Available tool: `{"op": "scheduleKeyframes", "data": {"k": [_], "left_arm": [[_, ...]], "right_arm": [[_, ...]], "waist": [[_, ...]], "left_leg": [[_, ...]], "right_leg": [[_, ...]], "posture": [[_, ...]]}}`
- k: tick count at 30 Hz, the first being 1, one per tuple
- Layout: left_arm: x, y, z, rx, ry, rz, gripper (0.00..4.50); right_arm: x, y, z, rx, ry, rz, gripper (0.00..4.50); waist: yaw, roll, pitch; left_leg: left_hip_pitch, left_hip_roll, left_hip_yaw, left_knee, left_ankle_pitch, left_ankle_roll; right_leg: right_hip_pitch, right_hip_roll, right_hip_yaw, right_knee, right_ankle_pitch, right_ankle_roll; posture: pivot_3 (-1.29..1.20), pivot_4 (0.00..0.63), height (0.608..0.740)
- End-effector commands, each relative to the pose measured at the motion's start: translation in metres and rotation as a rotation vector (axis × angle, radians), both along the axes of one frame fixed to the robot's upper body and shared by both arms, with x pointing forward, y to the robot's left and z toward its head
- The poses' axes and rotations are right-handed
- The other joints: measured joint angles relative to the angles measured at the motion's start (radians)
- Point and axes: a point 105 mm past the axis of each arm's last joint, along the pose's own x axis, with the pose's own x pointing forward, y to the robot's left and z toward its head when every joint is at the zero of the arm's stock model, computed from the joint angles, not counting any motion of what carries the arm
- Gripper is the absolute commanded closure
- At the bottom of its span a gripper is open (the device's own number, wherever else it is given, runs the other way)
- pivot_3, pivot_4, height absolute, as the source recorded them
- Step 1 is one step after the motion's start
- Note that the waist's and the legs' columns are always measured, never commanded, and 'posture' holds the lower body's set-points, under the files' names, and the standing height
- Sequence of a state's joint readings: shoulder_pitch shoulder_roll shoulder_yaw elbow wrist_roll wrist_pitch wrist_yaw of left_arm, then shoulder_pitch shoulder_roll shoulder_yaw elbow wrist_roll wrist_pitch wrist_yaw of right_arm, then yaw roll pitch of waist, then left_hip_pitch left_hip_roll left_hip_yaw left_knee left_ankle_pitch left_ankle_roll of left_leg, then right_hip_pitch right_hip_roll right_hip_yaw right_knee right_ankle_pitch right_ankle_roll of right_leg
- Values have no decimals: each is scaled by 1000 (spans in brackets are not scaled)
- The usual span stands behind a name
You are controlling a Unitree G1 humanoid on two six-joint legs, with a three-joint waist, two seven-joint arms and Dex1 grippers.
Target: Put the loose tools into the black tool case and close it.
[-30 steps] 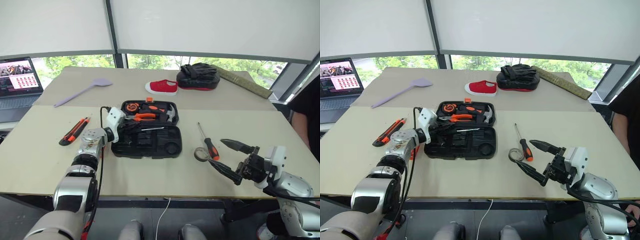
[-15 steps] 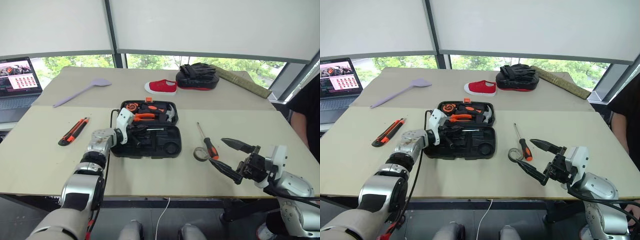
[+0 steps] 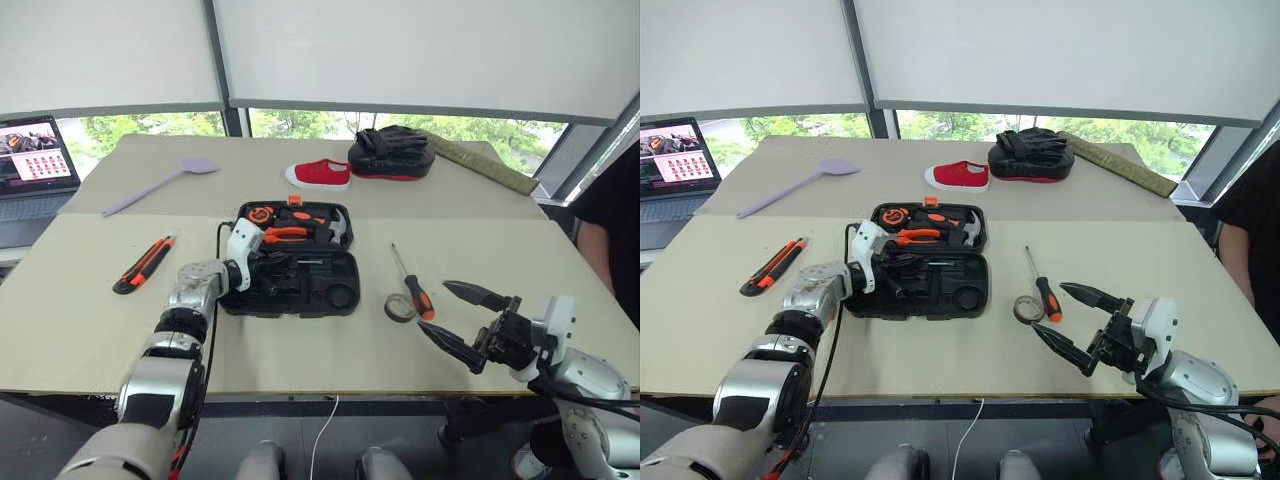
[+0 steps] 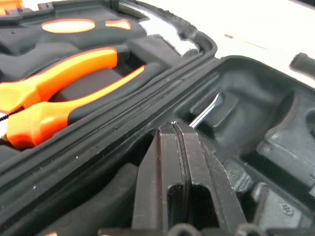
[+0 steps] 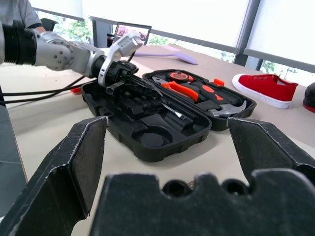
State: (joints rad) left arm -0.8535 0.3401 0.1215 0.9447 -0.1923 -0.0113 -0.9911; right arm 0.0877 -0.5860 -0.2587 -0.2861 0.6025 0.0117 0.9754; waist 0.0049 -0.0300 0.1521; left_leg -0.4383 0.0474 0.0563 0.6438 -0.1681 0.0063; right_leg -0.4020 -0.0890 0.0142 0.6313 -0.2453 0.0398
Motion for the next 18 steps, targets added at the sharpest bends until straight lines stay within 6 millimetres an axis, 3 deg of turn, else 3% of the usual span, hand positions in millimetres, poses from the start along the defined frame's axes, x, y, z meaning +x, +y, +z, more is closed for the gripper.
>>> {"op": "scheduleKeyframes", "data": {"k": [1, 5, 10, 14, 18], "left_arm": [[-13, 20, 61, -36, -311, -43, 3061], [-56, 46, 71, 17, -341, -195, 1687], [-119, 93, 31, 191, -159, -295, 17], [-159, 116, 2, 249, -97, -325, 17], [-172, 113, 5, 180, -80, -319, 17]], "right_arm": [[2, -24, 17, -31, -72, -141, 0], [-2, -48, -2, -123, 79, -312, 0], [-19, -78, -25, -161, 242, -480, 0], [-32, -97, -43, -172, 344, -566, 0], [-22, -89, -34, -130, 393, -558, 0]], "waist": [[1, 0, 0], [1, 0, 0], [-7, 1, 0], [-5, 1, 0], [6, 1, 0]], "left_leg": [[-2, 0, 0, 0, 0, 0], [-2, 0, 1, -1, -1, 0], [-1, 1, 1, -2, -2, -1], [1, 4, 2, -2, -2, -2], [1, 5, 2, -2, -7, -9]], "right_leg": [[-2, 0, 0, 0, 0, 0], [-2, -1, 0, 0, 0, 0], [-2, 0, 0, 1, -1, -2], [-2, -3, -1, 0, -7, -11], [-5, -8, -3, -2, -9, -7]], "posture": [[0, 150, 740], [0, 150, 740], [0, 150, 740], [0, 150, 740], [0, 150, 740]]}}
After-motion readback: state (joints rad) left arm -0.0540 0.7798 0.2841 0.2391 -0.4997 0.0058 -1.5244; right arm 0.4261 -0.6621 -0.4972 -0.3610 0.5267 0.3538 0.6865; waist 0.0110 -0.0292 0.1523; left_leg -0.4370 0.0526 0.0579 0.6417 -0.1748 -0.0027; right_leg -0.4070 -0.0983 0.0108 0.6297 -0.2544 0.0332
